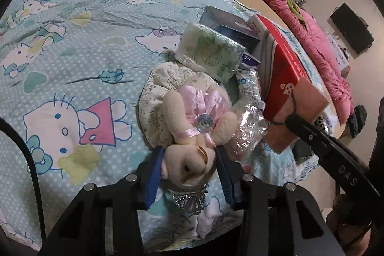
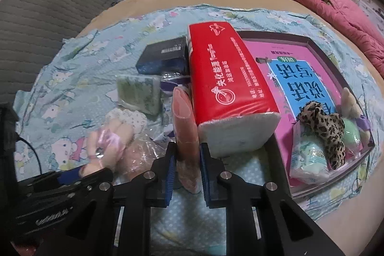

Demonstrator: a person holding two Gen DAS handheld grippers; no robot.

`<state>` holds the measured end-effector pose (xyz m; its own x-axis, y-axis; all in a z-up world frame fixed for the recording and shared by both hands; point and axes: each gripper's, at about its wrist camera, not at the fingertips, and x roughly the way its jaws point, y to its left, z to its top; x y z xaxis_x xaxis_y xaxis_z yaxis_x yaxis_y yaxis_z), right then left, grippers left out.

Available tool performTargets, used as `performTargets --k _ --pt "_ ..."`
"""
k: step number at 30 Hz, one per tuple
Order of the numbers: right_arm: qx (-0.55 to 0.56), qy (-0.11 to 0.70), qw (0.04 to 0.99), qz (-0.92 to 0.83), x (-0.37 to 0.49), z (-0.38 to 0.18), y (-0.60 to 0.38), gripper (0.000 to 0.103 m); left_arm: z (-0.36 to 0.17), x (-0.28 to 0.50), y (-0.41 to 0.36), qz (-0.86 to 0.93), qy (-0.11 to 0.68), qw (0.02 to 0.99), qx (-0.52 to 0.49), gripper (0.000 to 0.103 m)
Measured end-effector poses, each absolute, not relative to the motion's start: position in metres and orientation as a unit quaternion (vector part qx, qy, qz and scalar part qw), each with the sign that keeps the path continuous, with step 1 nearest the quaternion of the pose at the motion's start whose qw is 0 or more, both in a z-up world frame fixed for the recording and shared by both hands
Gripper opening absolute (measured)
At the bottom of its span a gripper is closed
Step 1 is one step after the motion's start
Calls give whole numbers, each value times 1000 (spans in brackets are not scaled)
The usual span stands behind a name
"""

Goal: Organize soft objects
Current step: 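Grasp the pink-bowed plush bunny with left tool while right tool grasps the pink bagged item, then carry the plush bunny and pink bagged item up over the pink book tray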

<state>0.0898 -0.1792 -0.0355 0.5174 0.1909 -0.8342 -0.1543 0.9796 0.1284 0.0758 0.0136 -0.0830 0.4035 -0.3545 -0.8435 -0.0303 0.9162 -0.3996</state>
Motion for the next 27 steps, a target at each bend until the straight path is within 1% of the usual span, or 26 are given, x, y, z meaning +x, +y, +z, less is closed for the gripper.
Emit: performTargets --k 2,18,22,27 --pt "19 480 871 105 87 -33 -178 19 -82 75 15 -99 532 821 -182 40" --pt "11 480 864 151 78 -16 -164 19 -48 54 31 -82 504 835 -203 40" --pt "15 473 866 161 75 -9 -165 19 -35 48 34 -82 498 837 -212 40" --pt "24 460 872 166 74 6 -169 19 -11 43 31 -73 480 852 -195 40"
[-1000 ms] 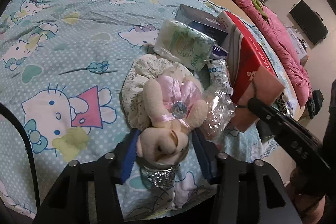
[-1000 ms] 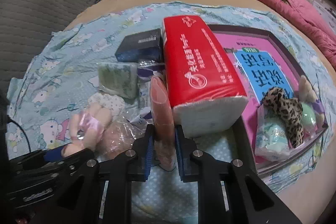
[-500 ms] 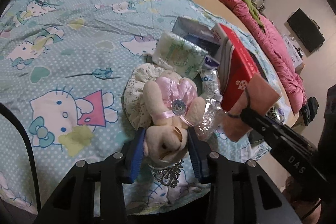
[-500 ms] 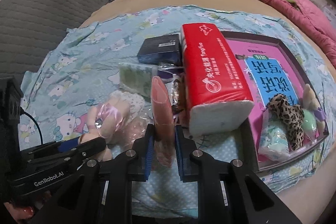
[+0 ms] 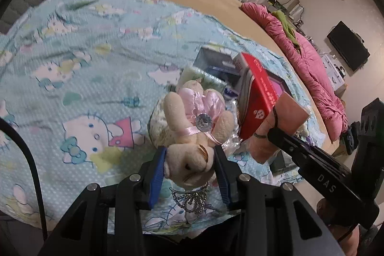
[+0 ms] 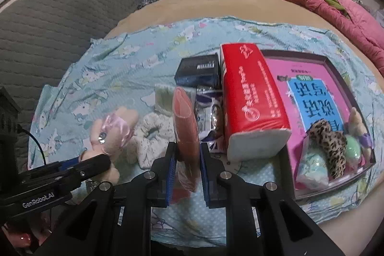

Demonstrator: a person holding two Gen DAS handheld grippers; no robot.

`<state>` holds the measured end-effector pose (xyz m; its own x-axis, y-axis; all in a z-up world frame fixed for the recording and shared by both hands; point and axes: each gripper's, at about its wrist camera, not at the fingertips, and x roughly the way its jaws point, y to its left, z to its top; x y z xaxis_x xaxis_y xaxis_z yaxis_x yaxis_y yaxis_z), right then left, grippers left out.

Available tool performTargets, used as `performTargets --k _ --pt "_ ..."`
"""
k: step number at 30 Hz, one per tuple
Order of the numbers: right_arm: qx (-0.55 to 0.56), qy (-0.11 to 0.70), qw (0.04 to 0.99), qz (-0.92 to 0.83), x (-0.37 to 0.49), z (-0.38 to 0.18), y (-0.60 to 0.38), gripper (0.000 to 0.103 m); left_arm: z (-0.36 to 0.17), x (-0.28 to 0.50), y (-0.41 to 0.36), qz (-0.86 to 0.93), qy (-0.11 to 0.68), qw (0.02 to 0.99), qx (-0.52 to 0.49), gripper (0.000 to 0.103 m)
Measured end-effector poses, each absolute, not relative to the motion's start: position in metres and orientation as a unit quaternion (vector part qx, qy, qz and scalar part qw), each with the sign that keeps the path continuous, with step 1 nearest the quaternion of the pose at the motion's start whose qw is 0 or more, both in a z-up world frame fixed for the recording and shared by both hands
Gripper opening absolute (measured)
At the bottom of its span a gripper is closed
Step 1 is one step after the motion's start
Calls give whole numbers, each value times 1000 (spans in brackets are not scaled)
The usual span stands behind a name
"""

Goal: Organize soft objects
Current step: 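Carry the plush bunny and pink bagged item up over the pink book tray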

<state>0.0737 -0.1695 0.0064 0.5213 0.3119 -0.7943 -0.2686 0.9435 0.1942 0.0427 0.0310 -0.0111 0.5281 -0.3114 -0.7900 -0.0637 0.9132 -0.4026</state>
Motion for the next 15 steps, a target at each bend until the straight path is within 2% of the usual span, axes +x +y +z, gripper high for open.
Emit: performTargets --k 15 --pt "60 430 884 173 72 51 -197 19 53 32 6 -76 442 878 -167 40"
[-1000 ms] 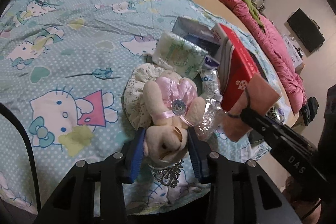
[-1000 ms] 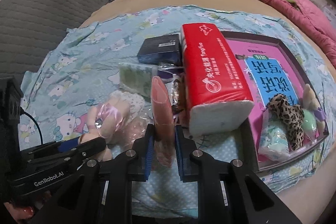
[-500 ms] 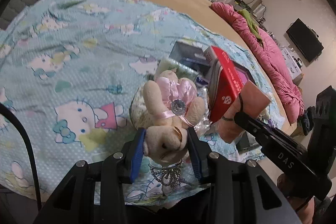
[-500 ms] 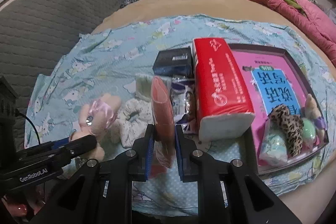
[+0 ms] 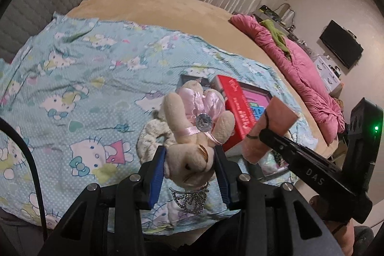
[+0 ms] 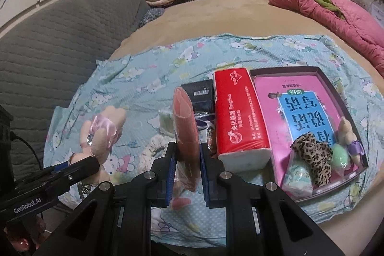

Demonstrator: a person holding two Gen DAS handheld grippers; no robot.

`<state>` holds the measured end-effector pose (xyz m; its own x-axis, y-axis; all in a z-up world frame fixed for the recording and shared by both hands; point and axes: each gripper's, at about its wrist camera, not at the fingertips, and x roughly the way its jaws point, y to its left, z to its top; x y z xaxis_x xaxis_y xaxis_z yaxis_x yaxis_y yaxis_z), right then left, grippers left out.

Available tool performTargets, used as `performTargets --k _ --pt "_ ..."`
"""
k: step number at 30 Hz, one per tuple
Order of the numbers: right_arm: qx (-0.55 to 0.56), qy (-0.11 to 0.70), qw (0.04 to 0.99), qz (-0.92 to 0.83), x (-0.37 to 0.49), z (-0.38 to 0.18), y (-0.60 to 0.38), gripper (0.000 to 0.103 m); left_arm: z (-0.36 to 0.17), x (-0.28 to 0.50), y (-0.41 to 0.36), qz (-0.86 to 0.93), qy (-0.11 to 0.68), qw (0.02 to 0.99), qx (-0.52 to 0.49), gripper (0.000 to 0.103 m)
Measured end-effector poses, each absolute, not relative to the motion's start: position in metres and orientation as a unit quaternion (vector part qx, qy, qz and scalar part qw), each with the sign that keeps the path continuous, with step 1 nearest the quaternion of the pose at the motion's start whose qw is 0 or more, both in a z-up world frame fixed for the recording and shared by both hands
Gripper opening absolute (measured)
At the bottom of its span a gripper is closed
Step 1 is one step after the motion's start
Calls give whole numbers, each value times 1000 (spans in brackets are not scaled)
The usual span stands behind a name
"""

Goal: Organize soft objects
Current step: 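Carry the plush bunny and pink bagged item up over the pink book tray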

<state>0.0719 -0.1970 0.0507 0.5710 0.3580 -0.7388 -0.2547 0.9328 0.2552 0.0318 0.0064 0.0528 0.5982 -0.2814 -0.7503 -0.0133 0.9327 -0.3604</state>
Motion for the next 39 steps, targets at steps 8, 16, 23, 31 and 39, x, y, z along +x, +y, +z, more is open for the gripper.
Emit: performTargets --k 8,16,23,31,39 --pt "75 413 892 168 68 71 -215 19 77 28 -16 -82 430 887 -143 40" --pt "89 396 900 161 64 85 -239 19 90 26 -39 -90 424 892 -128 40" --pt "89 389 907 136 62 93 -263 19 99 28 -63 -100 425 893 -108 40" --pt "84 369 919 107 55 106 -292 19 109 34 -92 -116 423 894 -91 40" --pt "91 357 926 84 48 122 -323 19 119 35 -124 -131 421 895 -64 40"
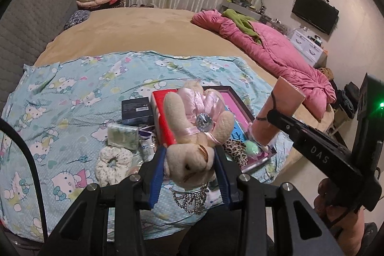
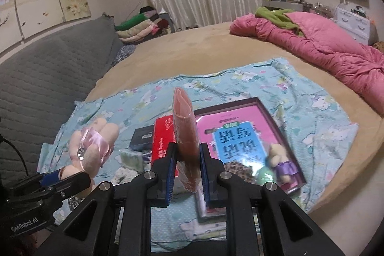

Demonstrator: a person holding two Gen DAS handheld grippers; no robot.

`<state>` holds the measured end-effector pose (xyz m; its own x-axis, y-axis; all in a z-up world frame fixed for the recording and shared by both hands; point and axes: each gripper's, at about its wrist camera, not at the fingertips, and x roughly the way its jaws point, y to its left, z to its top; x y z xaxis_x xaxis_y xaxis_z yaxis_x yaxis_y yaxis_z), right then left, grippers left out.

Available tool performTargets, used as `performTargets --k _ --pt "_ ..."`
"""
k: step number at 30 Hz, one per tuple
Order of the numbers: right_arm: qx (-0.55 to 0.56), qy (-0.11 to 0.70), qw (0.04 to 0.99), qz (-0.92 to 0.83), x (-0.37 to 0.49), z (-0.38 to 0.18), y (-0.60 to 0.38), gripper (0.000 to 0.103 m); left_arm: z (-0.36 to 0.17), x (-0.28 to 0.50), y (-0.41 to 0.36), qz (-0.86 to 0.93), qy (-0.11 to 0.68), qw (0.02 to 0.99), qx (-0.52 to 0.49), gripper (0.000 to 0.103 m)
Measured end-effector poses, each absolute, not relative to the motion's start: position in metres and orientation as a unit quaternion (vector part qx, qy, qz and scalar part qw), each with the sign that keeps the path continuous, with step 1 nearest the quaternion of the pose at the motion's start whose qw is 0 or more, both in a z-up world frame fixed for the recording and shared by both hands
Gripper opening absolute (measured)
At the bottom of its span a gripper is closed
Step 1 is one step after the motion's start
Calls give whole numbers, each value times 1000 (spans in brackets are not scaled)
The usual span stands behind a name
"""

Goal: Organize soft objects
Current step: 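Carry the plush bunny and pink bagged item up over the pink book tray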

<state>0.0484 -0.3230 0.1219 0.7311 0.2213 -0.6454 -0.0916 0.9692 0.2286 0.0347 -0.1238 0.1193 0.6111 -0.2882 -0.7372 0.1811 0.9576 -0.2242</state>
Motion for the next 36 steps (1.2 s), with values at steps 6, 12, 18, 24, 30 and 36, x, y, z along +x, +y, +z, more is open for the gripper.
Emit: performTargets --k 6,12,18,24,30,36 --pt "97 356 926 74 44 125 -343 19 127 37 -149 -143 417 896 -47 40" --pt "104 353 928 54 42 125 -368 19 128 43 -171 -154 420 894 -34 40" --pt "119 348 930 23 41 125 -404 19 122 52 -195 -170 423 890 -19 40" --pt "130 349 928 7 41 119 -425 19 108 65 -215 -180 436 882 -10 40" --pt "132 355 925 10 43 109 -433 19 86 78 -231 -186 454 872 -1 40" --pt "152 368 917 18 50 94 -443 19 64 91 -244 -188 471 862 5 40"
